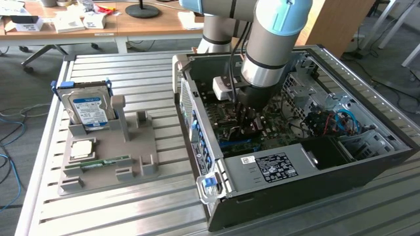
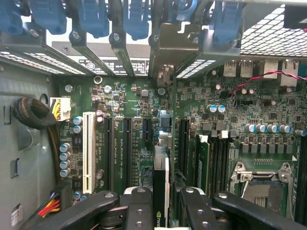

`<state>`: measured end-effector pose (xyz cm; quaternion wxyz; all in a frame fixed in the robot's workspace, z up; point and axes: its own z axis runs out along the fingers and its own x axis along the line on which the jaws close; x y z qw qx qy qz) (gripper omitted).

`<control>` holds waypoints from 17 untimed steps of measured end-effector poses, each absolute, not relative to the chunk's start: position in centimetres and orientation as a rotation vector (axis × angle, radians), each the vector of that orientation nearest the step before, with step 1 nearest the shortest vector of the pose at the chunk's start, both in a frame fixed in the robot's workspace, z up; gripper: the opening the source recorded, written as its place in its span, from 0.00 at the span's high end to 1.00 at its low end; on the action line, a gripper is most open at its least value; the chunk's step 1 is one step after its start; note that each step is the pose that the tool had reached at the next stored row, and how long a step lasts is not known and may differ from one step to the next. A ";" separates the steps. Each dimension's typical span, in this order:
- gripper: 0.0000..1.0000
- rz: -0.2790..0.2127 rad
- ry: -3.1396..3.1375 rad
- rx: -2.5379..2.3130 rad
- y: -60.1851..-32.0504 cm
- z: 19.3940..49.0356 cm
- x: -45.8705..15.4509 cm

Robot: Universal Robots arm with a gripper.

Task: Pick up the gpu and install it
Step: 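Insert the gpu into the slot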

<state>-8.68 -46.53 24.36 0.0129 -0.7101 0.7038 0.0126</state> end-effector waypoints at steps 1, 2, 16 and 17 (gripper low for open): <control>0.73 0.039 2.193 -2.213 -46.5 24.4 -8.7; 0.73 0.039 2.193 -2.213 -46.5 24.4 -8.7; 0.73 0.039 2.193 -2.213 -46.5 24.4 -8.7; 0.73 0.039 2.193 -2.213 -46.5 24.4 -8.8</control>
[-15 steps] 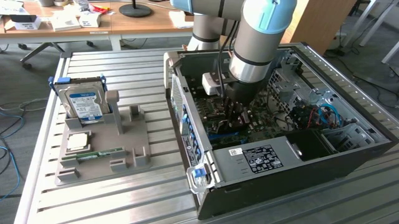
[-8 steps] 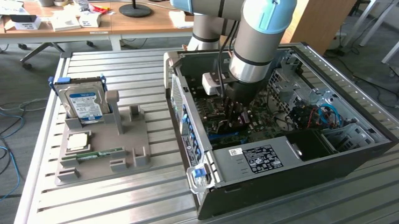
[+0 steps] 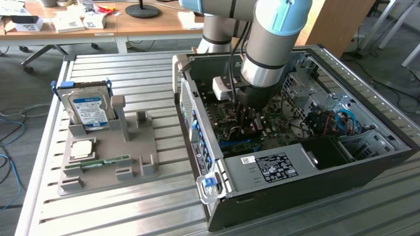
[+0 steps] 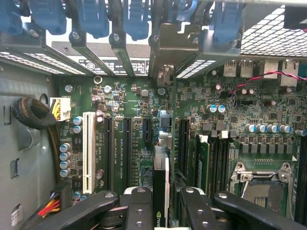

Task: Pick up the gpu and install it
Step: 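Insert the gpu into the slot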

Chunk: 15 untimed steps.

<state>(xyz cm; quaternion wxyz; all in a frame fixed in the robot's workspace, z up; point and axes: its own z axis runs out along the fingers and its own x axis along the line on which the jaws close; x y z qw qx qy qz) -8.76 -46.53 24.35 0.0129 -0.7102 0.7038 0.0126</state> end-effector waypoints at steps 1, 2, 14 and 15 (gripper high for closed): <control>0.73 0.039 2.193 -2.213 -46.5 24.3 -8.8; 0.73 0.039 2.193 -2.213 -46.5 24.3 -8.8; 0.73 0.039 2.194 -2.213 -46.6 24.2 -8.9; 0.73 0.039 2.193 -2.213 -46.6 24.2 -8.9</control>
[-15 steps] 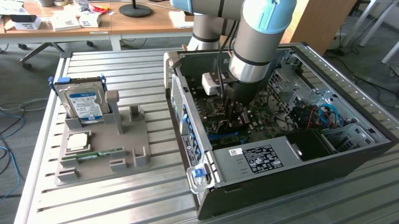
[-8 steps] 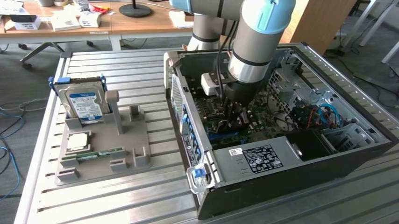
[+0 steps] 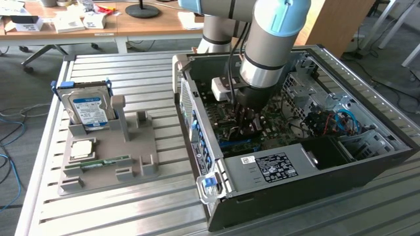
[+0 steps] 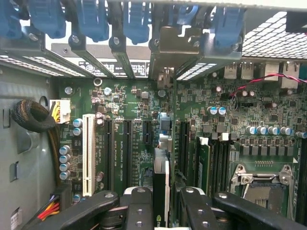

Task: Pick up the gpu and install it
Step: 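Insert the gpu into the slot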

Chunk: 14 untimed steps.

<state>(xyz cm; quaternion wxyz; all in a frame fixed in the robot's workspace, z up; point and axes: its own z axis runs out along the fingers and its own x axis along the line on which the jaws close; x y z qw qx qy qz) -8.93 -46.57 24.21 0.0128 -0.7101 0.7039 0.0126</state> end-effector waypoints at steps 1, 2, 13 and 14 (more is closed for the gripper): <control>0.73 0.039 2.193 -2.213 -46.6 24.2 -8.9; 0.73 0.039 2.193 -2.213 -46.6 24.2 -8.9; 0.73 0.039 2.193 -2.213 -46.6 24.2 -8.9; 0.73 0.039 2.193 -2.213 -46.6 24.2 -8.9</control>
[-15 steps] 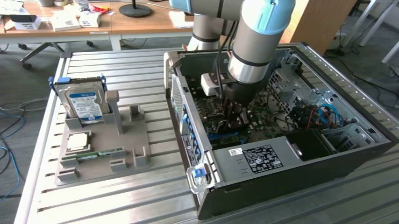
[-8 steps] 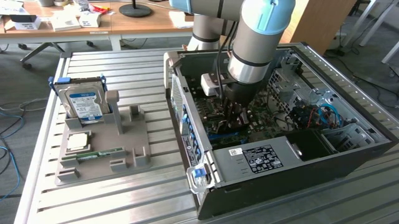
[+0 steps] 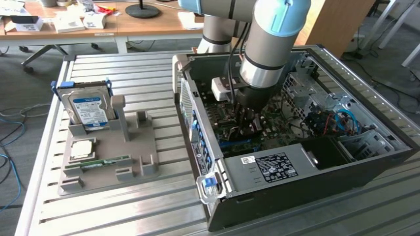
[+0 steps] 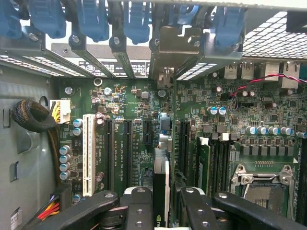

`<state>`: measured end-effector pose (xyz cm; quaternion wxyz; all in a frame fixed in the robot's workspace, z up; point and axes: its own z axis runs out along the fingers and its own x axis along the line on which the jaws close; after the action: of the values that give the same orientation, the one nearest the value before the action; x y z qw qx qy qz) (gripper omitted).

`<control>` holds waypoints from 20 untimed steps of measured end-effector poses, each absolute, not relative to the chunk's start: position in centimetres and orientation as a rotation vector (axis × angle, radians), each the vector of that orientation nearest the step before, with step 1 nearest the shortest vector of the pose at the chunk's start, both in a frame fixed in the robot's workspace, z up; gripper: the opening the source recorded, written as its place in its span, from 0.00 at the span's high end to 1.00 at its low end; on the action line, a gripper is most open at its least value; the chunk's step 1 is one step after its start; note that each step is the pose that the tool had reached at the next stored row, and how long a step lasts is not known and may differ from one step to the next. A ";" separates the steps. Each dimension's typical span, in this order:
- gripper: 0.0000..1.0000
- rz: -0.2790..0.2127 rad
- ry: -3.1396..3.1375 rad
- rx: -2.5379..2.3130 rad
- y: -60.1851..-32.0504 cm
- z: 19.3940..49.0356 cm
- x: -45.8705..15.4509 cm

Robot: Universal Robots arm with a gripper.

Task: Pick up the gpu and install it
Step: 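Insert the gpu into the slot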

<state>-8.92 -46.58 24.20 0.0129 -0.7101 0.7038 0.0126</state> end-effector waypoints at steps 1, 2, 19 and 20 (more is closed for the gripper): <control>0.73 0.039 2.193 -2.213 -46.6 24.2 -8.9; 0.73 0.039 2.193 -2.213 -46.6 24.2 -8.9; 0.73 0.039 2.194 -2.213 -46.6 24.5 -8.9; 0.73 0.039 2.194 -2.213 -46.6 24.4 -8.9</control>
<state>-8.88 -46.58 24.45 0.0126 -0.7101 0.7039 0.0125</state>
